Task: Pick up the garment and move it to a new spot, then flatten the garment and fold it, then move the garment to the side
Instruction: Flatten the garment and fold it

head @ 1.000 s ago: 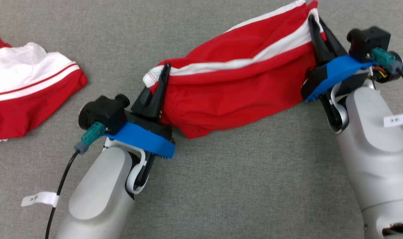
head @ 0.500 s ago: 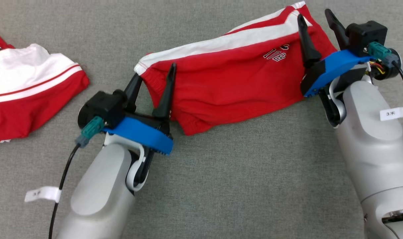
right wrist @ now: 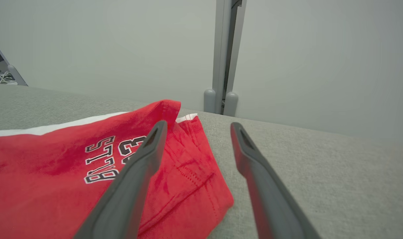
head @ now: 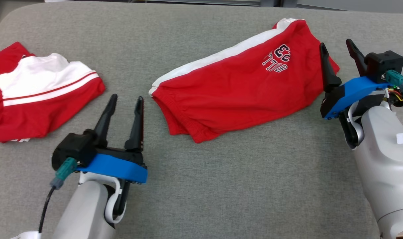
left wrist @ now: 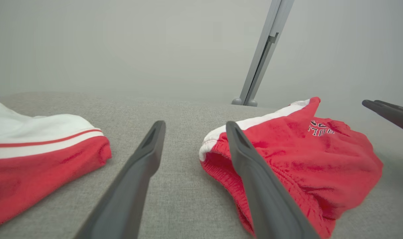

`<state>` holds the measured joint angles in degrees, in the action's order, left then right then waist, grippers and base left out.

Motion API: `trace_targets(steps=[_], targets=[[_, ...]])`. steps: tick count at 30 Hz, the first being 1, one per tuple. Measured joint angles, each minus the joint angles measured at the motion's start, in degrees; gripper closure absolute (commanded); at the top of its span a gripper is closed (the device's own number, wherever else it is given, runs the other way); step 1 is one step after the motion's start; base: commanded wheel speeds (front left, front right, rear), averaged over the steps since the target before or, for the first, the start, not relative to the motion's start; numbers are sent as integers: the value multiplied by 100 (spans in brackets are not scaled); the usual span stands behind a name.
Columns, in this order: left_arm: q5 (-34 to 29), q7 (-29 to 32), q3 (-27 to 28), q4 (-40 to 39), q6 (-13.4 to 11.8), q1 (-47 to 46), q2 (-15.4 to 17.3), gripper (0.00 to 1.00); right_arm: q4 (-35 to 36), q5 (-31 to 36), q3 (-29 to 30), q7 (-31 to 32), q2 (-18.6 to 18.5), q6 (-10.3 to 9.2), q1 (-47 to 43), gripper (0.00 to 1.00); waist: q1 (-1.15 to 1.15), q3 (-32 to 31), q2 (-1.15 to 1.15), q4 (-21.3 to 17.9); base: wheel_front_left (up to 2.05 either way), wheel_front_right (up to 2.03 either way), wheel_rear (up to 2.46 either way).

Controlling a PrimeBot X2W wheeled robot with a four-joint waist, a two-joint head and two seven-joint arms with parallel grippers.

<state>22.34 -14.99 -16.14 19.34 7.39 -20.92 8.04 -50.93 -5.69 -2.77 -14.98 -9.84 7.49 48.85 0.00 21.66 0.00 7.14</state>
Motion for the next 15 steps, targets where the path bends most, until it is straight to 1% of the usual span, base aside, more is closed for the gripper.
trace_targets(steps=[4,10,15], targets=[[-167,-1,472,-255,0,133,-22,0,-181,64,37,-1,-100,0,8,0,0,-23,0,154,0,0,0],[-447,-1,1213,-680,0,233,-190,0,-682,325,174,1,-261,0,203,0,0,14,0,385,0,0,0],[-634,-1,1624,-913,0,350,-336,0,-1124,505,352,63,-361,0,400,0,0,97,0,545,0,0,0]])
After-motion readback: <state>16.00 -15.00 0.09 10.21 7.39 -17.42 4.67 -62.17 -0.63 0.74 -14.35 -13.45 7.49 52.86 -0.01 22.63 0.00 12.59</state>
